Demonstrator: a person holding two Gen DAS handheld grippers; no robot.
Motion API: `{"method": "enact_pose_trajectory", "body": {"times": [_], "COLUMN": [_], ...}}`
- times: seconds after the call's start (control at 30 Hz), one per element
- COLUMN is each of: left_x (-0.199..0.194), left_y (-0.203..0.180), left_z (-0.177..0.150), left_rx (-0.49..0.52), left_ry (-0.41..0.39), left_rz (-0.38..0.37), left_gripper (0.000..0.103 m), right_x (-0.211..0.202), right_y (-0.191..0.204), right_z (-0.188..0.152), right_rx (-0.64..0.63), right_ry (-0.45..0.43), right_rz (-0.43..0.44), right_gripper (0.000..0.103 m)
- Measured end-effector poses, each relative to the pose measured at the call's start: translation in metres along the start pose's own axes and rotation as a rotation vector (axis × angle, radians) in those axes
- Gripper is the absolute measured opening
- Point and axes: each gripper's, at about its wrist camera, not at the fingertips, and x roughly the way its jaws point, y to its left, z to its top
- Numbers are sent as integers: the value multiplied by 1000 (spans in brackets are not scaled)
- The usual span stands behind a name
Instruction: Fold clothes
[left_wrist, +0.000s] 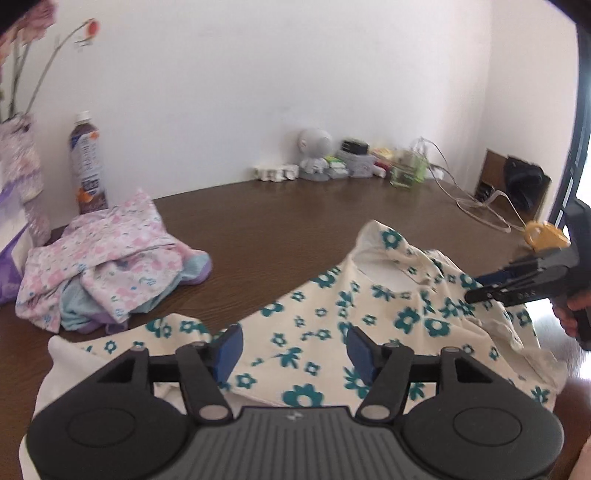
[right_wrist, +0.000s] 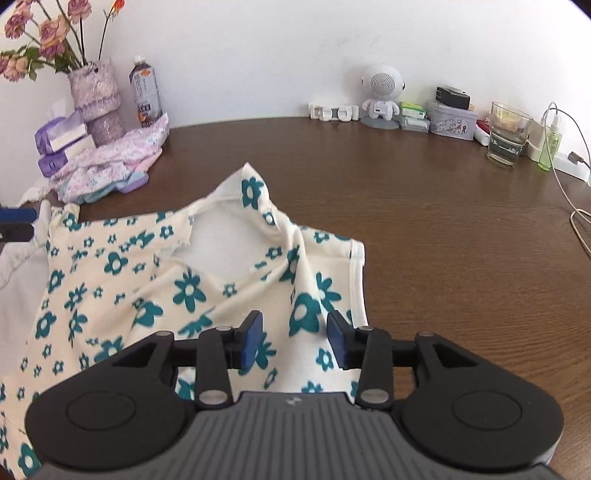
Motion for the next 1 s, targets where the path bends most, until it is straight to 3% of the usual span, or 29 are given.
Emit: {"method": "enact_pose_trajectory", "body": {"times": [0.07, 0.13, 0.27, 0.4, 0.53, 0.6, 0.67, 0.73, 0.83, 0.9, 0.93, 0.97, 1.0], "left_x": [6, 14, 42, 72, 76, 72, 71, 72, 76, 76, 75, 75, 75], "left_y": [-25, -51, -92, -104, -92, -88, -87, -88, -91, -92, -93, -94, -94], "left_z": [4, 9, 15, 7, -1, -3, -2, -1, -2, -3, -5, -6, -7], "left_rx": [46, 74, 98, 73, -35, -75, -115, -152, -165, -163, -161, -158, -153], "left_ry": [53, 91, 156, 237, 223, 198, 179, 173, 185, 182, 179, 176, 172], "left_rz": [-45, -91, -159, -124, -71, -36, 2, 40, 68, 76, 77, 79, 80], "left_gripper": [62, 61, 61, 50, 50, 50, 52, 56, 59, 61, 63, 63, 63], "right_x": [-1, -7, -14, -13, -34, -50, -60, -62, -56, -51, -48, -46, -47], "right_y": [3, 3, 1, -3, -7, 0, 10, 22, 42, 47, 48, 47, 44], "right_z": [-7, -9, -10, -11, -15, -19, -24, -29, -35, -41, -44, -48, -50], "right_rx": [-38, -64, -102, -126, -76, -59, -46, -64, -140, -187, -210, -221, -222], "right_ry": [12, 12, -1, -4, -60, -99, -112, -113, -98, -71, -55, -43, -39], "right_rz": [-6, -9, -6, -38, -20, 45, 128, 153, 120, 93, 78, 65, 50], "right_gripper": [21, 9, 2, 2, 9, 13, 34, 45, 45, 29, 11, 4, 4]}}
